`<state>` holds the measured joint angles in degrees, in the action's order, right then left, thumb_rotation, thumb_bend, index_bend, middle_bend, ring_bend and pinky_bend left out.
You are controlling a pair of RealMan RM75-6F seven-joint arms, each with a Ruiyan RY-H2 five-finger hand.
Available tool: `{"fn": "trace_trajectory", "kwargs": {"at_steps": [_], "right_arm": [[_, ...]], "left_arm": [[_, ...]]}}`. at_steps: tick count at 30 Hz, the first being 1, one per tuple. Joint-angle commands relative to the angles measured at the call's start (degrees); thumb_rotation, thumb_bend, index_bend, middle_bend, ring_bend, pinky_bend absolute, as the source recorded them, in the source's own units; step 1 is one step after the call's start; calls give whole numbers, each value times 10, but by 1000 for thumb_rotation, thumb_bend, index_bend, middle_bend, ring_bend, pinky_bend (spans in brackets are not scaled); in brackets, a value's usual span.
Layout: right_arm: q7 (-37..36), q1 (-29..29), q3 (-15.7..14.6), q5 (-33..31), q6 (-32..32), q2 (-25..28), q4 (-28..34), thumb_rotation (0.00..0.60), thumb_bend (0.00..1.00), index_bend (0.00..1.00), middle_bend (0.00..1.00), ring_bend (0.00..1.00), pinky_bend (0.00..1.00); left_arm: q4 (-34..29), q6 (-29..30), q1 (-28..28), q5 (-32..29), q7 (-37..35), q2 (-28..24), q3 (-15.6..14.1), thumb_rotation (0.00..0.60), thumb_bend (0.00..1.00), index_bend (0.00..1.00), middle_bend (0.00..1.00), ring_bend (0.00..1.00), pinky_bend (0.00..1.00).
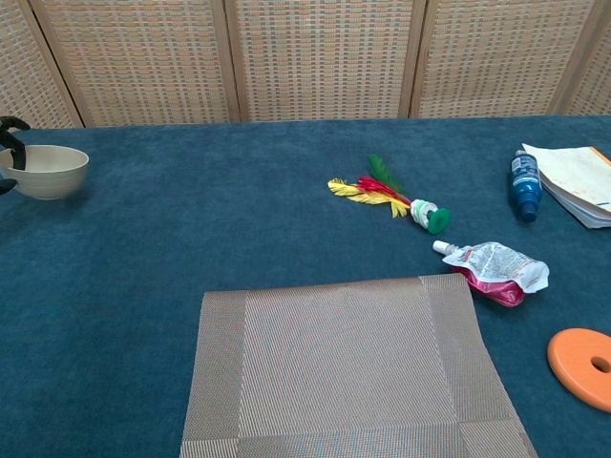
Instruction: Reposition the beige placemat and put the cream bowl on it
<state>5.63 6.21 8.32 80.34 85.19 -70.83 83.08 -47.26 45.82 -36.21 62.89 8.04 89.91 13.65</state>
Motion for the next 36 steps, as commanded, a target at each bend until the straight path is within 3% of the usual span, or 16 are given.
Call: {"fn": "trace_trajectory", "kwargs": {"at_steps": [1, 7, 13, 17, 23, 31, 36], "right_arm": [[0, 0, 0, 0, 1, 0, 1, 600, 0, 0, 0, 0, 0], [1, 0, 0, -1, 0, 1, 2, 600, 0, 0, 0, 0, 0], [-1, 0, 1, -4, -3, 2, 2, 600, 0, 0, 0, 0, 0], [-2, 0, 2, -6, -3, 2, 0, 600, 0, 0, 0, 0, 0], [3, 2, 0, -7, -7, 1, 0, 600, 0, 0, 0, 0, 0], [4, 2, 2, -12, -10, 0, -1, 600, 0, 0, 0, 0, 0], [4, 2, 2, -13, -10, 0, -2, 600, 0, 0, 0, 0, 0]], "left_arm": [[-18, 15, 9, 11, -47, -3, 3, 600, 22, 25, 0, 0, 0], [-93, 71, 26, 64, -116, -49, 1, 600, 0, 0, 0, 0, 0], [-230, 135, 42, 157, -203, -124, -18, 600, 0, 36, 0, 0, 0], [-285, 158, 39, 262, -261, -159, -66, 600, 0, 214, 0, 0, 0], [-316, 193, 24, 401, -299, -151, -149, 600, 0, 291, 0, 0, 0], [-326, 206, 9, 505, -235, -134, -218, 600, 0, 361, 0, 0, 0], [-336, 192, 2, 526, -196, -115, -239, 600, 0, 375, 0, 0, 0]]}}
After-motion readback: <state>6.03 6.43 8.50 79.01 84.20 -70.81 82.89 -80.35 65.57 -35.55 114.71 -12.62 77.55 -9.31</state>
